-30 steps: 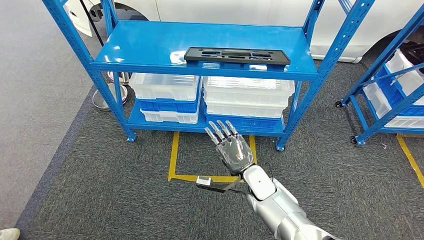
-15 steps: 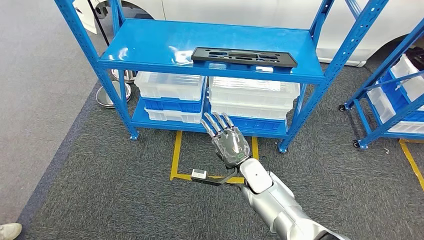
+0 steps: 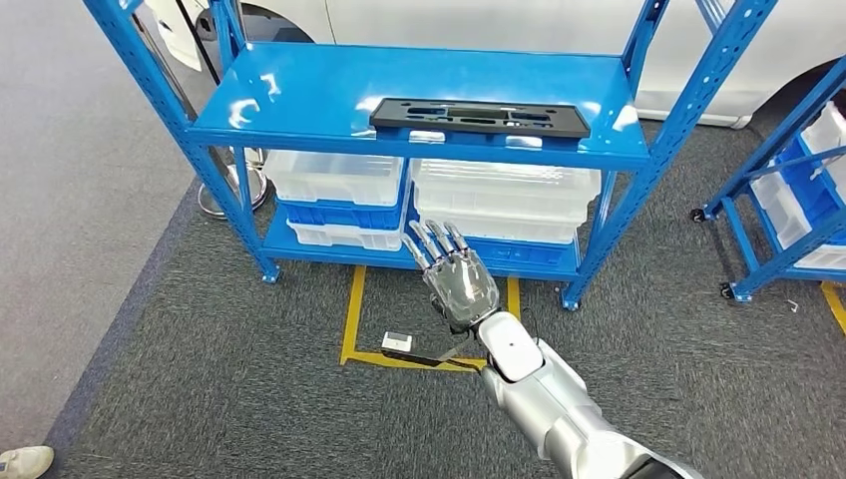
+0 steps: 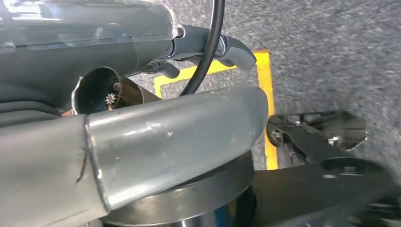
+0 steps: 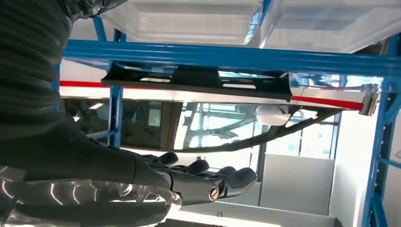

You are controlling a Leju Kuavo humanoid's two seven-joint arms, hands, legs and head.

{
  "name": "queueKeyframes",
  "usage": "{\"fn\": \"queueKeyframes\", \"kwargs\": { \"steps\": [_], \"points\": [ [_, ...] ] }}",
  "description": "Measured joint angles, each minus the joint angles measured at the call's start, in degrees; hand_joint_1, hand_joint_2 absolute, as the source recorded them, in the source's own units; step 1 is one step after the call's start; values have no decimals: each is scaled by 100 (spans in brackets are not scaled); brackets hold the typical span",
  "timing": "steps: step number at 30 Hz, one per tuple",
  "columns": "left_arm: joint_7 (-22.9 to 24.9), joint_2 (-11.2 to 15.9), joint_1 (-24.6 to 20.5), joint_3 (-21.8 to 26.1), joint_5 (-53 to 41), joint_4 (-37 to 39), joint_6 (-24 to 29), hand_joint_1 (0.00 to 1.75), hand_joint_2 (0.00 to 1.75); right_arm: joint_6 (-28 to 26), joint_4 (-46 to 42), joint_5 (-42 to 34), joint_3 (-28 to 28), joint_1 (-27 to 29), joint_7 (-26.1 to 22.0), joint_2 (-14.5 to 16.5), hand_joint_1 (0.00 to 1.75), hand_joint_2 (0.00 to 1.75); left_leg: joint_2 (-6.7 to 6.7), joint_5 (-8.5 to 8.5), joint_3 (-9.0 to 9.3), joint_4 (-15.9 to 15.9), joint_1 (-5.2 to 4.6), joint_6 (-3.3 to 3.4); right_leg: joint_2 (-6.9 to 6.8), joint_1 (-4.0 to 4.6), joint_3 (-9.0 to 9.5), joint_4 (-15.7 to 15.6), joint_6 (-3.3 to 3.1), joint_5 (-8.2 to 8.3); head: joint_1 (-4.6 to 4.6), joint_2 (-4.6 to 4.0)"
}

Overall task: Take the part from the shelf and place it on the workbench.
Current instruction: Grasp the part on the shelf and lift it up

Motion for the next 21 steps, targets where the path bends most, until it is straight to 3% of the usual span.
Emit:
{"fn": "queueKeyframes", "kwargs": {
  "steps": [1, 2, 3, 5, 6, 7, 12, 14, 16, 17, 18, 21],
  "points": [
    [3, -1, 5, -1, 4, 0, 1, 0, 0, 0, 3, -2, -1, 5, 0, 2, 0, 175, 1, -55, -225, 327, 10, -18, -1, 2, 28, 2, -6, -27, 1, 0],
    [3, -1, 14, -2, 10, 0, 1, 0, 0, 0, 7, -4, -1, 13, 0, 2, 0, 175, 2, -1, -372, 478, 18, -31, 1, 2, 65, 5, -5, -58, 0, 0],
    [3, -1, 22, -2, 16, 0, 2, 0, 0, 0, 9, -10, -2, 18, 1, 2, 0, 175, 2, 181, -410, 397, 28, -38, 5, 0, 112, 9, 1, -94, 1, 0],
    [2, 0, 31, -3, 26, 0, 4, 0, 0, 0, 10, -23, -3, 21, 1, 3, 0, 175, 13, 720, -214, -279, 46, -34, 12, -6, 219, 20, 36, -182, 3, 0],
    [1, 0, 31, -3, 33, 1, 4, 0, 0, 0, 11, -29, -4, 16, 1, 4, 0, 175, 18, 900, -76, -634, 39, -24, 14, 4, 255, 33, 67, -225, 0, 0],
    [1, 0, 22, -4, 42, 1, 4, 0, 0, 0, 11, -32, -7, 12, 1, 4, 0, 175, 22, 970, 22, -872, 29, 5, 13, 15, 267, 42, 100, -255, -2, 0],
    [-1, 0, 20, -9, 76, 2, -2, 0, 0, 0, 9, -39, -22, 2, -1, 11, 0, 175, 8, 868, 136, -1061, 14, 198, 1, 22, 229, 172, 234, -396, -1, 0],
    [-2, 0, 17, -13, 76, 2, -8, 0, 0, 0, 11, -42, -30, 1, -1, 12, 0, 175, 9, 839, 184, -1081, 18, 268, 5, 11, -74, 751, 276, -652, 1, 0],
    [-1, 0, 12, -20, 75, 2, -18, 0, 0, 0, 27, -49, -37, 20, -1, 7, 0, 175, 5, 801, 214, -1080, 0, 308, 6, 11, -555, 1511, 291, -874, 0, 0],
    [-1, 0, 15, -24, 75, 2, -23, 0, 0, 0, 39, -59, -42, 32, -1, 3, 0, 175, -1, 778, 238, -1078, -11, 319, 6, 12, -726, 1706, 285, -848, 0, 0],
    [1, 0, 19, -28, 75, 2, -28, 0, 0, 0, 48, -71, -51, 39, 3, -1, 0, 175, -9, 752, 269, -1077, -22, 322, 7, 14, -784, 1672, 269, -700, 0, 0],
    [5, -8, 19, -39, 81, 2, -33, 0, 0, 0, 61, -120, -117, 22, 77, -11, 0, 175, -26, 655, 399, -1073, -68, 307, 12, 61, -463, 653, 139, 41, -4, 0]
  ]
}}
